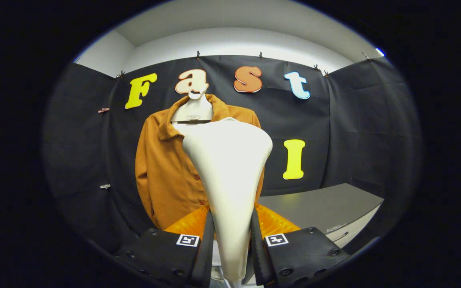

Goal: Iron the clothes twice with a garment steamer, once on the left side and once on the right side.

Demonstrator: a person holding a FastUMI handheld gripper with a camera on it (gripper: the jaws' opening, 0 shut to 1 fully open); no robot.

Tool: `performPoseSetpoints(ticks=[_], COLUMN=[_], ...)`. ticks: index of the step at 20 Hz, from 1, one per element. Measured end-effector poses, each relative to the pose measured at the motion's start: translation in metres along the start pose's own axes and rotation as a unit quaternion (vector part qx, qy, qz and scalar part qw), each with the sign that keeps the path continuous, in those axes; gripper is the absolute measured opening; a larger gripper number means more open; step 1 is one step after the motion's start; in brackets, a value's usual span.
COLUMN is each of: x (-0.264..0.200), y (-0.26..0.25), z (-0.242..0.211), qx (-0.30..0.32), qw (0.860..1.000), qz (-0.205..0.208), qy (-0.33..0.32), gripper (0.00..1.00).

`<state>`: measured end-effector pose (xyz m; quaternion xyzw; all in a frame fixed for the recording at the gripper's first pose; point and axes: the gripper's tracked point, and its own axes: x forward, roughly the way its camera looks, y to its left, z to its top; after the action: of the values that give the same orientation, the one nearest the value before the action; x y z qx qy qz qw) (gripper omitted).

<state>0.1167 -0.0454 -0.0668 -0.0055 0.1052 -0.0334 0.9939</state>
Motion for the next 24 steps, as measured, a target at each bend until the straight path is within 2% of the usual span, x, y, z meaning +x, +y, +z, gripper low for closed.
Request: performPoseSetpoints(ticks=[11, 24], x=[-0.029, -0.027], y=[-0.034, -0.045], z=[0.005, 0.0], qx=[-0.004, 0.003], qw=[1.0, 1.0], qz=[-0.005, -0.015], qy=[-0.023, -0.017], gripper=[0.45, 0.45])
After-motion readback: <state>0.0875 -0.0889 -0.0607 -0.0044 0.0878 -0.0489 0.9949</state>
